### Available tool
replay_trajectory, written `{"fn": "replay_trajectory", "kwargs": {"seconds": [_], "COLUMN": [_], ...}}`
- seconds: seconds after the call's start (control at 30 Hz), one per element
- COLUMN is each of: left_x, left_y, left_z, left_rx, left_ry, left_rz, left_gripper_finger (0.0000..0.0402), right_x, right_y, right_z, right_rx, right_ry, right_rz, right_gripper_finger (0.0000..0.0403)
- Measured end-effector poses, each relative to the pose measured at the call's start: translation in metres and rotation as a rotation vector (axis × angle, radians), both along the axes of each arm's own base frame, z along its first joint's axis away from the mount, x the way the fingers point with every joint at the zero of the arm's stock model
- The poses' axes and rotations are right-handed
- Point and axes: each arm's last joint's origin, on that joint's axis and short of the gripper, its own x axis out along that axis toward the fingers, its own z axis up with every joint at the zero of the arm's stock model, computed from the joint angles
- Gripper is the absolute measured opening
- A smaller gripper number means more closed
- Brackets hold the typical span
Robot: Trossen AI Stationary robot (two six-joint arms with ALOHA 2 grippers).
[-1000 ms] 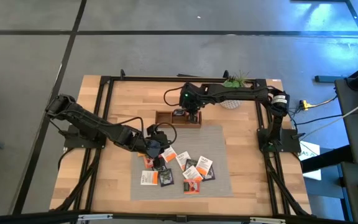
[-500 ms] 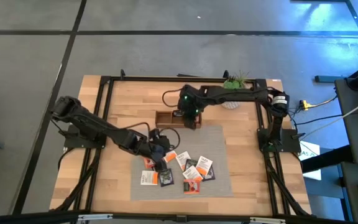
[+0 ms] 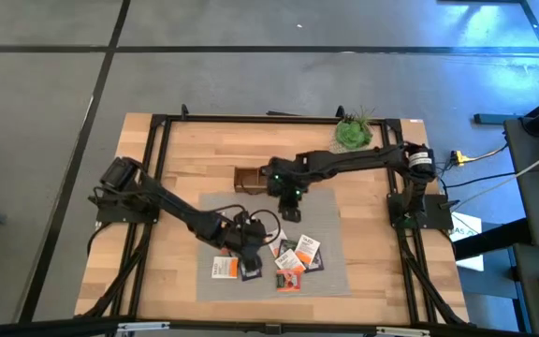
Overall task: Pick & Place Tea
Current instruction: Put the white tea bag into the left section of the wooden organizer
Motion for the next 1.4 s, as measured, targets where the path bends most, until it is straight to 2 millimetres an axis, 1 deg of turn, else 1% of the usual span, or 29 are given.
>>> {"fn": "replay_trajectory", "kwargs": {"seconds": [0.13,0.27,0.4,0.53,0.63,0.73,0.9,1.03,1.23,1.4], "left_x": [0.011,0.022,0.040,0.062,0.075,0.083,0.094,0.099,0.102,0.101], "left_y": [-0.006,-0.010,-0.012,-0.013,-0.010,-0.005,0.002,0.003,0.001,0.002], "left_z": [0.006,0.006,0.004,0.000,-0.006,-0.013,-0.019,-0.028,-0.038,-0.040], "left_rx": [-0.022,0.000,0.009,0.005,-0.021,-0.019,0.002,0.005,0.001,-0.001], "left_ry": [-0.133,-0.232,-0.233,-0.227,-0.219,-0.207,-0.209,-0.194,-0.171,-0.153], "left_rz": [-0.040,-0.104,-0.171,-0.256,-0.307,-0.308,-0.301,-0.297,-0.296,-0.302], "left_gripper_finger": [0.0009,0.0008,0.0011,0.0008,0.0007,0.0007,0.0006,0.0006,0.0010,0.0008], "right_x": [-0.018,-0.044,-0.065,-0.084,-0.095,-0.104,-0.111,-0.112,-0.108,-0.105], "right_y": [0.013,0.026,0.037,0.046,0.049,0.052,0.055,0.055,0.056,0.057], "right_z": [-0.015,-0.034,-0.035,-0.042,-0.049,-0.058,-0.069,-0.071,-0.069,-0.067], "right_rx": [0.092,0.126,0.168,0.171,0.182,0.190,0.196,0.203,0.249,0.283], "right_ry": [0.065,0.094,0.038,0.053,0.093,0.152,0.165,0.155,0.117,0.093], "right_rz": [0.015,-0.035,-0.087,-0.153,-0.193,-0.229,-0.234,-0.244,-0.221,-0.211], "right_gripper_finger": [0.0087,0.0087,0.0087,0.0087,0.0087,0.0087,0.0087,0.0087,0.0087,0.0094]}}
